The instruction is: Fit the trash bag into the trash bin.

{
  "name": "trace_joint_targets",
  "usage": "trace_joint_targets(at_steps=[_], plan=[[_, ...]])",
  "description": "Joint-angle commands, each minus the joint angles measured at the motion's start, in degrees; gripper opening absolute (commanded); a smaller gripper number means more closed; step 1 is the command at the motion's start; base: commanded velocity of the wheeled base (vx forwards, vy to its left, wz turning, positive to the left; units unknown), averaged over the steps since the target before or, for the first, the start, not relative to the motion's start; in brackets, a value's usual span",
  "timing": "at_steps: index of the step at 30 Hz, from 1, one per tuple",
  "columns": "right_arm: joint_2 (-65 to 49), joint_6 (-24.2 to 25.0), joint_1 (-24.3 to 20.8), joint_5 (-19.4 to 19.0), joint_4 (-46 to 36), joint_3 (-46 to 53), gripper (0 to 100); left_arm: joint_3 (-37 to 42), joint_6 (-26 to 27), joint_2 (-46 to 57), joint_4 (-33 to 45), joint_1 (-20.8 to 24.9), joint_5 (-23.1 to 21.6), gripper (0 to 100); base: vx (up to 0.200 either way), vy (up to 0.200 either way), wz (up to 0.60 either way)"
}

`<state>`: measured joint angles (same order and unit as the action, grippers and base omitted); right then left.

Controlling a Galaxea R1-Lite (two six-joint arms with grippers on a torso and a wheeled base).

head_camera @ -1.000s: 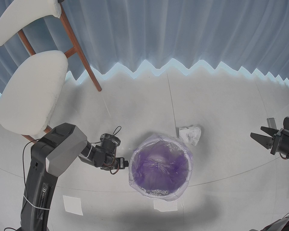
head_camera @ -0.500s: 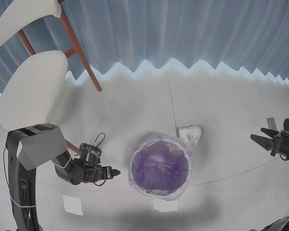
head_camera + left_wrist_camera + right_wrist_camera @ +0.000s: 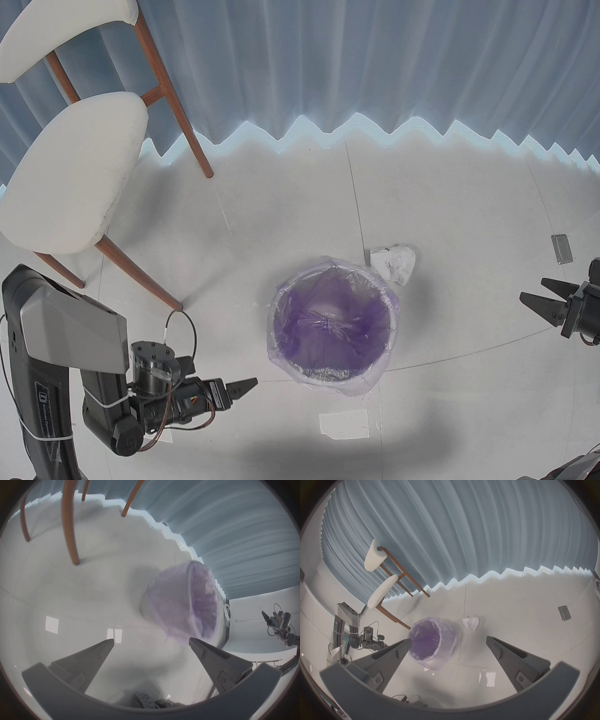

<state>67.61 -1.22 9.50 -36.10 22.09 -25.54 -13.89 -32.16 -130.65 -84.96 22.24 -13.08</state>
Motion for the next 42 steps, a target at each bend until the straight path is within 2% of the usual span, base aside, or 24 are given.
trace_joint_targets(at_steps=[1, 4, 13, 19, 23, 26, 27, 28, 30, 37, 42], plan=[[-2.13, 0.87, 0.0, -0.03, 0.06, 1.37, 100, -0.44, -2.56, -4.79, -3.55, 6.68, 4.29, 100, 0.0, 0.0, 0.0], [-2.13, 0.87, 0.0, -0.03, 0.06, 1.37, 100, -1.76, -2.56, -5.58, -3.55, 6.86, 4.38, 100, 0.0, 0.0, 0.0], [-1.95, 0.87, 0.0, -0.03, 0.06, 1.37, 100, -14.33, -2.65, -11.21, -2.49, 6.94, 4.12, 100, 0.0, 0.0, 0.0], [-1.52, 0.96, 0.0, -0.03, 0.15, 0.84, 100, -26.02, -2.56, -11.65, 11.3, 6.94, 4.73, 100, 0.0, 0.0, 0.0], [-1.43, 1.04, 0.0, -0.03, 0.15, 0.67, 100, -31.38, -2.21, -12.26, 16.67, 6.94, 5.26, 100, 0.0, 0.0, 0.0], [-1.52, 1.04, 0.0, -0.03, 0.15, 0.67, 100, -34.63, -1.59, -13.41, 19.83, 6.94, 7.54, 100, 0.0, 0.0, 0.0], [-1.6, 1.04, 0.0, -0.03, 0.15, 0.67, 100, -38.06, -1.33, -14.37, 22.29, 6.94, 10.27, 100, 0.0, 0.0, 0.0], [-1.6, 1.04, 0.0, -0.03, 0.15, 0.67, 100, -38.06, -1.33, -14.37, 22.29, 6.94, 10.27, 100, 0.0, 0.0, 0.0], [-1.69, 1.13, 0.0, -0.03, 0.15, 0.67, 100, -43.42, -0.54, -16.48, 26.77, 6.68, 12.38, 100, 0.0, 0.0, 0.0], [-1.95, 2.19, 0.0, -0.03, 0.15, 0.49, 100, -49.48, -0.36, -17.8, 34.33, 6.24, 14.14, 100, 0.0, 0.0, 0.0], [-1.95, 2.27, 0.0, -0.03, 0.15, 0.58, 100, -53.09, -1.15, -17.8, 40.48, 5.27, 17.65, 100, 0.0, 0.0, 0.0]])
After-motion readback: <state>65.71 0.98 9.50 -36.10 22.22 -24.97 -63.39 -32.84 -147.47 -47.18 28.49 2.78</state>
